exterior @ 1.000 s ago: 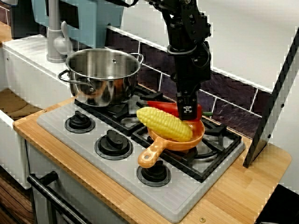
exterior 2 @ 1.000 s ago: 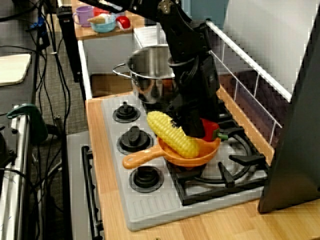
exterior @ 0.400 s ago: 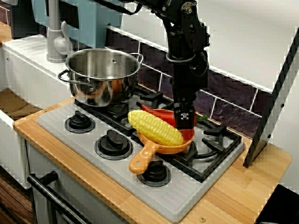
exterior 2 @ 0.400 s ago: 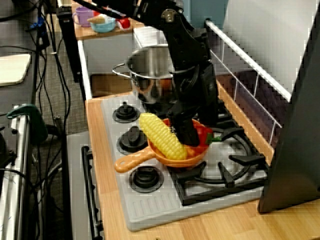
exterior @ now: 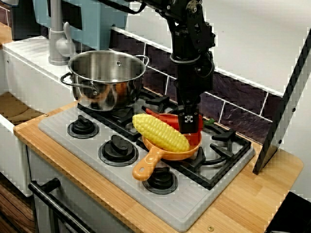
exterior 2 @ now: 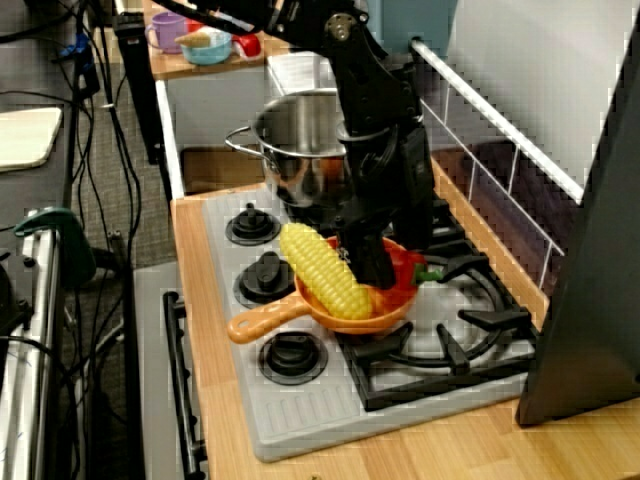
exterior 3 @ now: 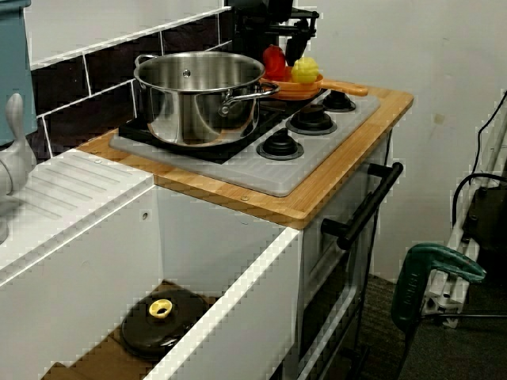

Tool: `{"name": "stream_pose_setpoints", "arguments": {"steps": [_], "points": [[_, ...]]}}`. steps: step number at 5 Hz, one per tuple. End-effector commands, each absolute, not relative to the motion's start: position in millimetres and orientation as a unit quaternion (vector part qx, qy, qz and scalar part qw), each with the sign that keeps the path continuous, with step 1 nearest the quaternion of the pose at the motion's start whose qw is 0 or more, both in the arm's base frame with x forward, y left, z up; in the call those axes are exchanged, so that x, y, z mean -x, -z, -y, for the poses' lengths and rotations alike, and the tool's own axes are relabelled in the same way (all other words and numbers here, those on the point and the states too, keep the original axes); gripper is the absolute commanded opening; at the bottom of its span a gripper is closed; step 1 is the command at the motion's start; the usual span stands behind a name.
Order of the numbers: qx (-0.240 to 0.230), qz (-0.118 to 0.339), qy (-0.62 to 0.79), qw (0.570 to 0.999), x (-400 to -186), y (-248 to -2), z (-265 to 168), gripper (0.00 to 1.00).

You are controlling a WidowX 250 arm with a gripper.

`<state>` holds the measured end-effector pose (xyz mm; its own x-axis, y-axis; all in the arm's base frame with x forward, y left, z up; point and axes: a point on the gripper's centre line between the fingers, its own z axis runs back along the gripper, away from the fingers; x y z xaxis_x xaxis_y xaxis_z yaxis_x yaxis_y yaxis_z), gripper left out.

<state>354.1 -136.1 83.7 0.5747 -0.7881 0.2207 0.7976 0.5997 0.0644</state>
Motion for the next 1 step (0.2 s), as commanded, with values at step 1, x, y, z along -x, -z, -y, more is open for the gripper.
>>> {"name": "stream_pose_setpoints", "arguments": {"steps": [1], "points": [[0.026,0.150,0.441,0.885,-350.6,-121.8,121.3,1.00]]}}
